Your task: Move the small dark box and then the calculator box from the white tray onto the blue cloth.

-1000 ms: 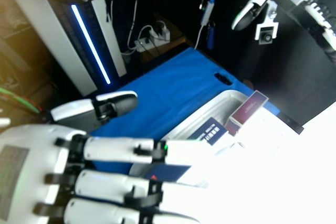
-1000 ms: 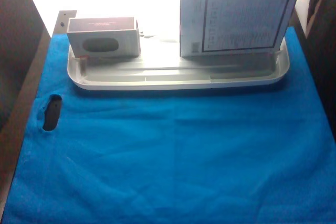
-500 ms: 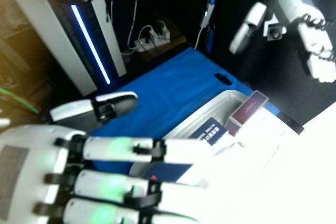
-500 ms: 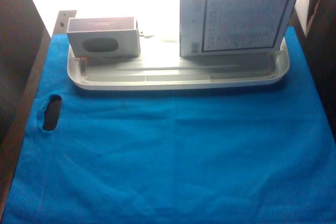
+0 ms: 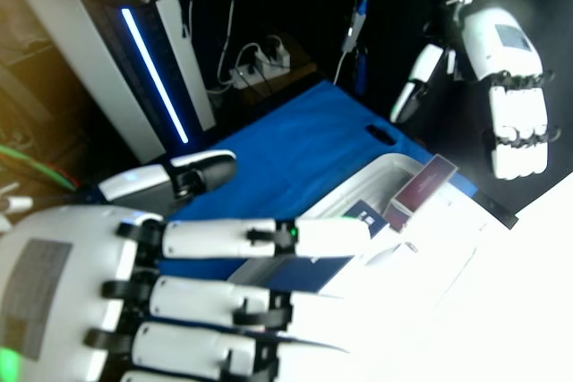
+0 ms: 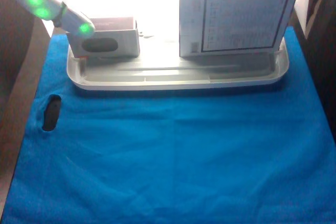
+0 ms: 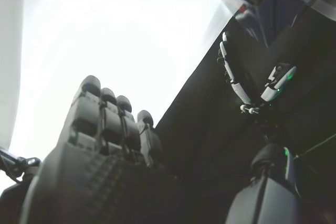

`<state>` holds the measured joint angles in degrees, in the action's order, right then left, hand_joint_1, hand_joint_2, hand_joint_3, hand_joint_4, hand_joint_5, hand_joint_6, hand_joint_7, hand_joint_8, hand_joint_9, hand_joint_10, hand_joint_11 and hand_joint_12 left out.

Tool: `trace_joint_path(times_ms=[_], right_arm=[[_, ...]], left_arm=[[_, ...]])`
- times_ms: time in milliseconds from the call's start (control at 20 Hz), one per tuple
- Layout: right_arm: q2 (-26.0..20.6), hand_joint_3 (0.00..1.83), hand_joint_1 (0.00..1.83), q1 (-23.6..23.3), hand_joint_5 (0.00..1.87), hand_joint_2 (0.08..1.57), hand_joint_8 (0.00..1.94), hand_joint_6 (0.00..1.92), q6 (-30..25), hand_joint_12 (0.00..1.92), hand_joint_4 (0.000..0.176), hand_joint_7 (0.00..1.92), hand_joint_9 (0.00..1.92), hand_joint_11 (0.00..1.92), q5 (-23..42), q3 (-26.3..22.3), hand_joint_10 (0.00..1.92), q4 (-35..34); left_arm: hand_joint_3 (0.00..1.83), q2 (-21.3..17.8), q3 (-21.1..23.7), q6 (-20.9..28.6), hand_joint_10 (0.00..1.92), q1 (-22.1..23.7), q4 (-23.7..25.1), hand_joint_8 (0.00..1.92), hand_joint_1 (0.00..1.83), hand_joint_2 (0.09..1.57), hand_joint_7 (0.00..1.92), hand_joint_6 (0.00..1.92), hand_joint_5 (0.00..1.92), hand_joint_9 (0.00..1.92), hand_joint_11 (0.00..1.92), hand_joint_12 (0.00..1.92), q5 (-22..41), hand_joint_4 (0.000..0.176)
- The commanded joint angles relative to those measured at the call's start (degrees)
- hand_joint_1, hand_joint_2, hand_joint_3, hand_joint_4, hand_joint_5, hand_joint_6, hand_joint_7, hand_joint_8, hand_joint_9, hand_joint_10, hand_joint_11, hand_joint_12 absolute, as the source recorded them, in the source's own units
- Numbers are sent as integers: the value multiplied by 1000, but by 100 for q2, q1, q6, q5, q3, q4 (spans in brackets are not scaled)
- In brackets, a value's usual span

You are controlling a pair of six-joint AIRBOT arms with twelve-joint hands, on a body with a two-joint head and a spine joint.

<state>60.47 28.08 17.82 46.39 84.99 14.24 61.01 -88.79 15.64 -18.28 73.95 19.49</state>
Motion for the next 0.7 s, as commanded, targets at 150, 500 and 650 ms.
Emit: trace_joint_path(times_ms=[150, 500, 650], right_arm=[[36, 1, 525, -104, 9, 725, 0, 0, -36, 204, 122, 0, 0, 0, 642, -7, 0, -221], [35, 0, 523, -104, 3, 735, 0, 2, -36, 467, 128, 0, 0, 0, 652, -29, 0, -220], [40, 0, 536, -104, 5, 715, 0, 1, -36, 499, 127, 0, 0, 0, 661, -34, 0, -218]], left_arm=[[10, 208, -217, 239, 22, -184, -52, 5, 836, 773, 317, 5, 211, 367, 283, 91, 138, 36], [0, 376, -396, 271, 0, -333, -16, 0, 871, 839, 262, 0, 201, 288, 3, 491, 32, 50], [0, 444, -471, 271, 9, -335, 17, 10, 873, 821, 291, 13, 238, 305, 20, 498, -46, 23]])
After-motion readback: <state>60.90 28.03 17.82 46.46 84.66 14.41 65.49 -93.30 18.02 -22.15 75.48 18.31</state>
